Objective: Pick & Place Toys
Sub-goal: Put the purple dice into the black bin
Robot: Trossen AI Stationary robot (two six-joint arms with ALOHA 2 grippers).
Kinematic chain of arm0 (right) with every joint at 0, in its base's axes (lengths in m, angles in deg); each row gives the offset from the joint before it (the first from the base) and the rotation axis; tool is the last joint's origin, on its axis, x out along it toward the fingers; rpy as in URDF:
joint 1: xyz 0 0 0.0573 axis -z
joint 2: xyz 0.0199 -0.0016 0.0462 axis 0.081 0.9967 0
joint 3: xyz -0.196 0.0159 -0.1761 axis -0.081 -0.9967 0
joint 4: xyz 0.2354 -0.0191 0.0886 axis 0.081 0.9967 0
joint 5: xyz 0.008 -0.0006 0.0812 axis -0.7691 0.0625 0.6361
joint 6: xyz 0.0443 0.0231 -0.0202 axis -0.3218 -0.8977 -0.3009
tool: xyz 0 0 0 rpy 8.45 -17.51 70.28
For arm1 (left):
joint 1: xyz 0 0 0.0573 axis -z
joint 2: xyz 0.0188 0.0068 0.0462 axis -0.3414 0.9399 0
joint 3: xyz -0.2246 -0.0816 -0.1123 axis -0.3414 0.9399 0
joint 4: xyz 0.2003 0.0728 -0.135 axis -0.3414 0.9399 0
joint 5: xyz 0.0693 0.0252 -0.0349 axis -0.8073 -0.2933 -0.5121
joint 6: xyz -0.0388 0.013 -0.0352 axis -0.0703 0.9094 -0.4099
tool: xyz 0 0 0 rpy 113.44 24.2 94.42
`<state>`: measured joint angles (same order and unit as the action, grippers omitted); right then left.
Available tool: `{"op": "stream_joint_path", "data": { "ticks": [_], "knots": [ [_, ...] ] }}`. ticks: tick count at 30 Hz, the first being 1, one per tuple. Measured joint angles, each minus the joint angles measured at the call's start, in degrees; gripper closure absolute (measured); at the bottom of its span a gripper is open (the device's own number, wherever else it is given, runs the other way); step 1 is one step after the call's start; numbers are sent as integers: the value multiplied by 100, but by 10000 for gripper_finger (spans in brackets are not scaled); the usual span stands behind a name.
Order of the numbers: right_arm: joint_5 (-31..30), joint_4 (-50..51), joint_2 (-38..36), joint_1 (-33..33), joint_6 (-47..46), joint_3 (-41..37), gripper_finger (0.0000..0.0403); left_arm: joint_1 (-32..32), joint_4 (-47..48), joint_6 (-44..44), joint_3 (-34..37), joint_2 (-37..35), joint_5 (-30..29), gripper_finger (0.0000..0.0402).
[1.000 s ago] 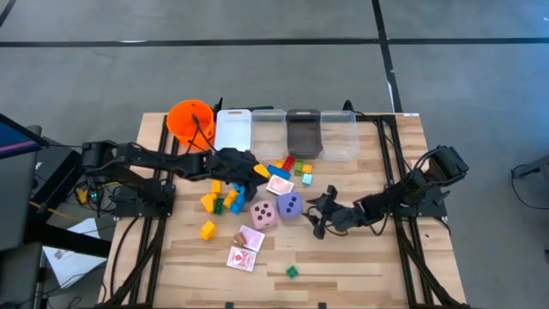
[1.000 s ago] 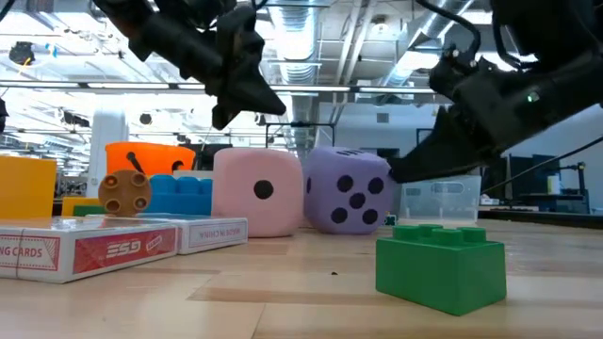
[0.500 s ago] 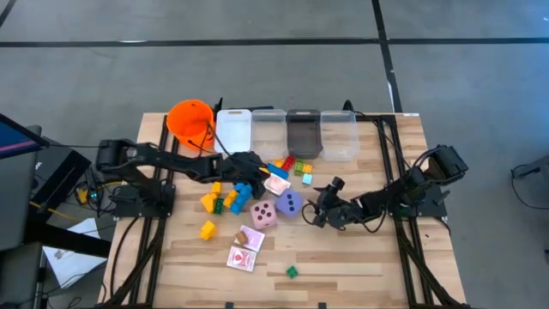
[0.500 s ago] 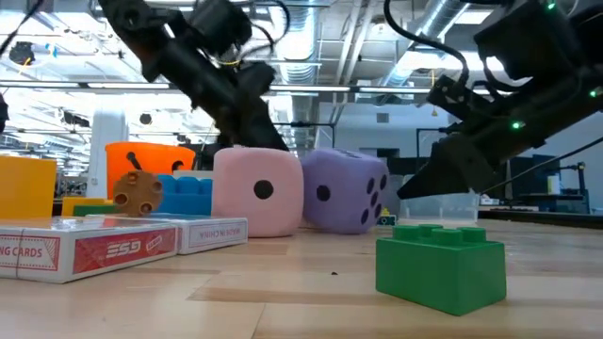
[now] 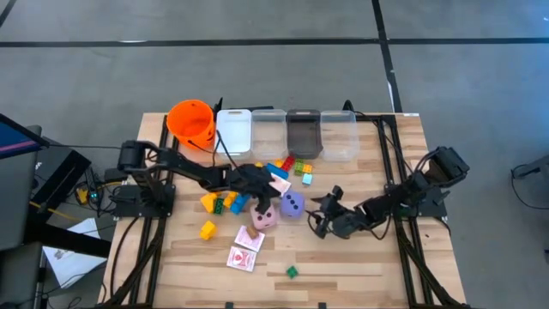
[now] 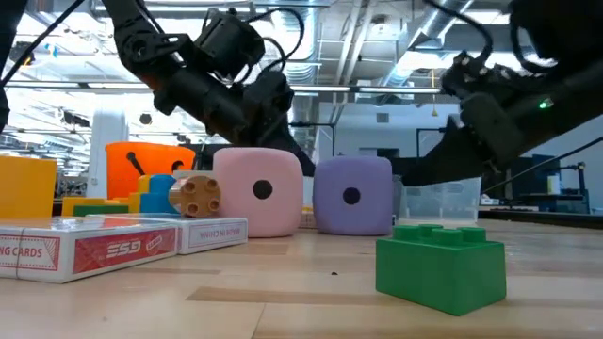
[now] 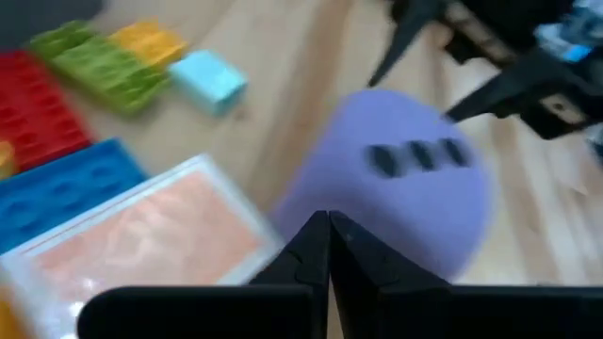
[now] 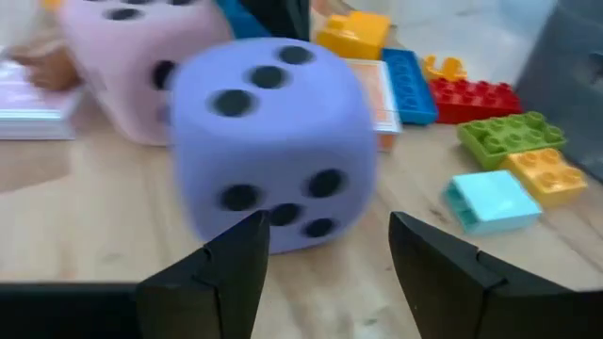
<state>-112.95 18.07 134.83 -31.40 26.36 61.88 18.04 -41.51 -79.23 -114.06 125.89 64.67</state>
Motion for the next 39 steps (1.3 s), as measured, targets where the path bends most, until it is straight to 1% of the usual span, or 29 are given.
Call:
{"op": "stream_joint_path", "data": {
  "ticks": [5,8,11,14,17,19,21,24,27,29,30,31,36,39],
  "knots": [
    [73,-119,0,-17,166,2,191,84,-214,107,0,-9,2,401],
    [85,-129,0,-20,172,2,191,61,-264,574,0,-9,-32,401],
    [87,-367,0,-2,175,2,191,5,-261,1020,0,-9,-39,401],
    [117,-615,0,3,177,2,191,-70,-266,1119,0,-9,-50,401],
    [493,-632,0,-25,196,2,191,-138,-266,1127,0,-9,-76,401],
    [565,-706,0,-30,65,2,188,-176,-266,1131,0,-9,-74,401],
    [599,-765,0,-68,60,2,175,-205,-266,1132,0,-9,-74,401],
    [689,-762,0,-186,196,2,137,-236,-266,1132,0,-9,-72,401],
    [710,-740,0,-267,238,2,80,-235,-276,1133,0,-9,-71,401],
    [700,-736,0,-278,238,2,35,-235,-321,1133,0,-9,-69,401],
    [692,-736,0,-275,236,2,20,-235,-351,1133,0,-9,-67,401],
    [693,-735,0,-265,235,2,12,-235,-375,1133,0,-9,-67,401],
    [694,-732,0,-127,327,2,33,-230,-474,1131,0,-9,-65,402],
    [692,-661,0,-14,325,2,27,-224,-472,1130,0,-9,-58,401]
  ]
}}
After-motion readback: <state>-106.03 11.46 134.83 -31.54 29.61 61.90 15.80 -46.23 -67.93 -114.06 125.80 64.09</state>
